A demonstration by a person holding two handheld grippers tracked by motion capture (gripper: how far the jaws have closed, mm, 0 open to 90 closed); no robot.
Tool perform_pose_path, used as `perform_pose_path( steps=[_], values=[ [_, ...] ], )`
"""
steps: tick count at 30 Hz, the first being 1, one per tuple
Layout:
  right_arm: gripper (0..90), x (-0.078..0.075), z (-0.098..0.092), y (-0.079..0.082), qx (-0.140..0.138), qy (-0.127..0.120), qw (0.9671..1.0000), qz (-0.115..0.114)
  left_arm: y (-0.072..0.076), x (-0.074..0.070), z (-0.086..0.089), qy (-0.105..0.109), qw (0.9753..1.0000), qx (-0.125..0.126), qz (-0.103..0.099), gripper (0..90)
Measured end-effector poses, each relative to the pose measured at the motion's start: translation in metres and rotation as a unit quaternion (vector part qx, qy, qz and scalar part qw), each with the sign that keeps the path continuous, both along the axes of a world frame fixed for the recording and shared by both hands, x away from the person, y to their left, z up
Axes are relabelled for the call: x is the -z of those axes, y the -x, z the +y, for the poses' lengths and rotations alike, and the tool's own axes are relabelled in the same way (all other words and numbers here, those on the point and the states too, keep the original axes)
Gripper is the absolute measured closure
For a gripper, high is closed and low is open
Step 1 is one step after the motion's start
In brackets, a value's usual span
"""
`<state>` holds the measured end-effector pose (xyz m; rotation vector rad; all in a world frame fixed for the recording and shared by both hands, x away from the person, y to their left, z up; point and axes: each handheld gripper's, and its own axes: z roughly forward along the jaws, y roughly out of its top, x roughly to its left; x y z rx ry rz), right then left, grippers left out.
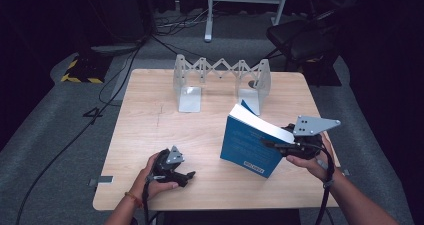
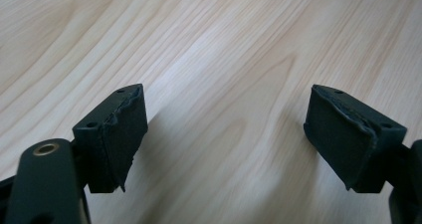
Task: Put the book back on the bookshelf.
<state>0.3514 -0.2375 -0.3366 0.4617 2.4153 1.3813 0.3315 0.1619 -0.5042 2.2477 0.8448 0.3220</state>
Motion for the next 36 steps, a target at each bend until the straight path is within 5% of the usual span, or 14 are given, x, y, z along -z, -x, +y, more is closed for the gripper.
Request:
perform_pose_path(
  steps=[6,20,29,36],
  values=[
    [61.1,-0.003,0.001,-0.007,0.005,-0.004,0.9999,0.011,0.011,0.0,0.01,0.0,0.9997,-0.024,-0.001,17.8],
    [61.4,-0.019,0.0,-0.024,0.032,-0.014,0.9993,0.013,0.008,0.0,0.011,0.0,0.9999,-0.013,0.002,16.5],
    [61.4,-0.036,-0.002,-0.039,0.063,0.026,0.9977,0.003,0.008,0.0,0.011,0.001,0.9999,-0.013,0.002,16.4],
    [61.4,-0.046,-0.008,-0.054,0.087,0.026,0.9958,-0.001,0.008,0.0,0.011,0.0,0.9999,-0.012,0.003,16.3]
  ],
)
